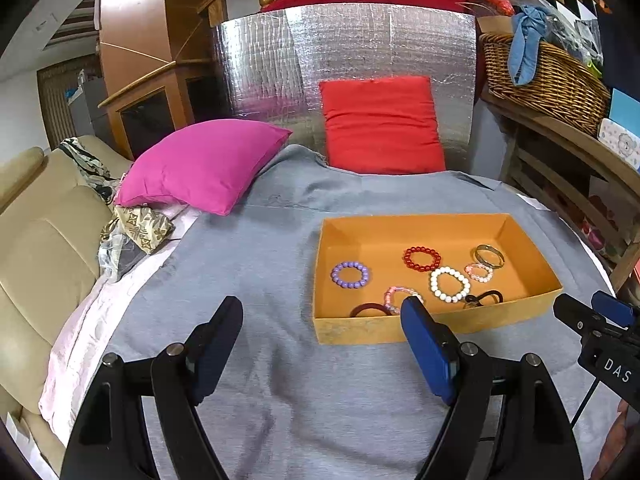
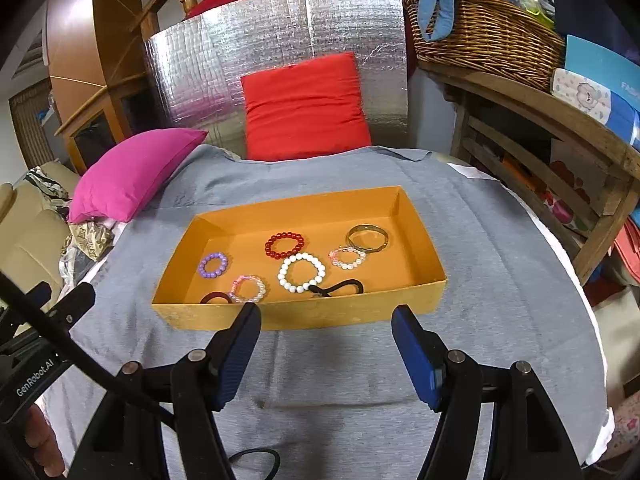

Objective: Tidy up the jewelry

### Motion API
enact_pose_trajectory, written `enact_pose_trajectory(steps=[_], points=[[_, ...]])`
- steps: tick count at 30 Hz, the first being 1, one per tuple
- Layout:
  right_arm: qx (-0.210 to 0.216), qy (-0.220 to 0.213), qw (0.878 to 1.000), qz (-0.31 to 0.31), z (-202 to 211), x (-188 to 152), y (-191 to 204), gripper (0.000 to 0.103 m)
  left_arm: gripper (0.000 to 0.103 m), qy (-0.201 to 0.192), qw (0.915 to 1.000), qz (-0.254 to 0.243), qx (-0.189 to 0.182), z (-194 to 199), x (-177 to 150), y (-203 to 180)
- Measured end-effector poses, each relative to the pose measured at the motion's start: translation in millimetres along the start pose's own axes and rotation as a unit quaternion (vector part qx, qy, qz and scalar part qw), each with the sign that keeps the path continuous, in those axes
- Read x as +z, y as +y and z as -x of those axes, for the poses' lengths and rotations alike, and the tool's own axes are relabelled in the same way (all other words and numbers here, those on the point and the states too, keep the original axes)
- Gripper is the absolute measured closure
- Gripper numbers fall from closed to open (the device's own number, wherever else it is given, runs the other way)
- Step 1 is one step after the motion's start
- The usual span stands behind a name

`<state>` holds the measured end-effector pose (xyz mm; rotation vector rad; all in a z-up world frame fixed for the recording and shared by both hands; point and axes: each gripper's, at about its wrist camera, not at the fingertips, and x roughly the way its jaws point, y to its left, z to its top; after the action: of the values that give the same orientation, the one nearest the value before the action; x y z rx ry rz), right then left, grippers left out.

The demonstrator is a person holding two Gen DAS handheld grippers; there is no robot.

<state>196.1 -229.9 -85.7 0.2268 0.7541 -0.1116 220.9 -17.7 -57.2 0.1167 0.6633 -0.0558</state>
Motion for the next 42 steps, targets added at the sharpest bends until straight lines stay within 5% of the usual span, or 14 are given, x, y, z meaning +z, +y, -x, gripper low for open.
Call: enact_pose_trajectory(steps=[42], points=[[-0.007,0.004,1.0,-0.002,-4,-2,-9,0.031,0.021,-0.006,0.9997,-0.011,-0.02,5,4,-16]])
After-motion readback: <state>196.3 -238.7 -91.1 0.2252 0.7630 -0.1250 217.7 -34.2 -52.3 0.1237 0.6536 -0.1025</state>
